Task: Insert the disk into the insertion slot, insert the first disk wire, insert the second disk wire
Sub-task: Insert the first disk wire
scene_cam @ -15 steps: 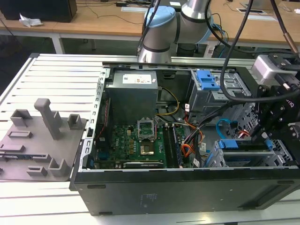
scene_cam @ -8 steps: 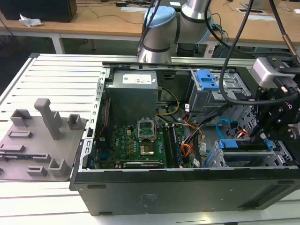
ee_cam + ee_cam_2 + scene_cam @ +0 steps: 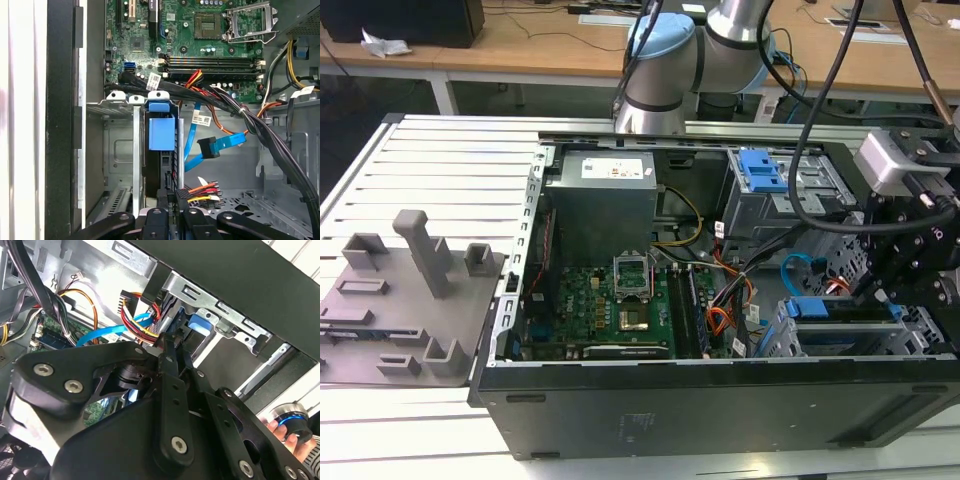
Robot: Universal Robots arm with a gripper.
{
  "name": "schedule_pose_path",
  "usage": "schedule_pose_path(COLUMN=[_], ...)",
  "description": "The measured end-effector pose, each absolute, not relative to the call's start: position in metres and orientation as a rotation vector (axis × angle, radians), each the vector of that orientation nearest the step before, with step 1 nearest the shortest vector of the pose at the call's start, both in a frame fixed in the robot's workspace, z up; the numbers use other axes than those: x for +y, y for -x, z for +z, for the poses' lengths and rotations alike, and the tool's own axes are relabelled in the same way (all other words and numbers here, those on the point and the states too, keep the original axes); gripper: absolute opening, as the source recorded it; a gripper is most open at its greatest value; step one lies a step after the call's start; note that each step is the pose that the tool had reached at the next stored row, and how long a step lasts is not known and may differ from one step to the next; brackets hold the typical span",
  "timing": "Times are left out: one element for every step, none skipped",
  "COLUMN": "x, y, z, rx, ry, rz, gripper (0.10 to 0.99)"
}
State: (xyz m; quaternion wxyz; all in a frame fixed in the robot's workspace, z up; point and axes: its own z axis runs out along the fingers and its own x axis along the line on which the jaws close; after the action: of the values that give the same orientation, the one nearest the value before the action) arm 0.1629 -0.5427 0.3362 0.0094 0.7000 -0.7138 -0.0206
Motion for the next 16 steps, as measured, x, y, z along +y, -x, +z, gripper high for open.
schedule_pose_path(x=[-0.543, -0.543, -0.543, -0.543, -0.543, -0.543, -0.543, -0.543, -0.543, -0.543, -0.543, -0.543, -0.543, -0.543, -0.543, -0.543], y=[-0.163, -0.163, -0.163, -0.163, -0.163, -0.163, -0.163, -0.163, -0.163, -0.163, -0.163, -0.163, -0.163, -0.163, -0.163, -0.163], z=[0.336, 0.336, 0.336, 0.336, 0.336, 0.336, 0.336, 0.336, 0.339, 0.346, 0.352, 0.357, 0.364, 0.373, 0.378, 0.378], rx=[-2.229, -2.229, -2.229, -2.229, -2.229, -2.229, -2.229, -2.229, -2.229, -2.229, -2.229, -2.229, -2.229, -2.229, -2.229, -2.229], ry=[-2.186, -2.186, -2.186, -2.186, -2.186, -2.186, -2.186, -2.186, -2.186, -2.186, -2.186, -2.186, -2.186, -2.186, -2.186, -2.186], rz=[-0.064, -0.064, -0.065, -0.065, -0.065, -0.065, -0.065, -0.064, -0.064, -0.065, -0.064, -0.064, -0.064, -0.064, -0.064, -0.065], gripper=[0.180, 0.180, 0.180, 0.180, 0.192, 0.192, 0.255, 0.255, 0.255, 0.255, 0.255, 0.255, 0.255, 0.255, 0.255, 0.255])
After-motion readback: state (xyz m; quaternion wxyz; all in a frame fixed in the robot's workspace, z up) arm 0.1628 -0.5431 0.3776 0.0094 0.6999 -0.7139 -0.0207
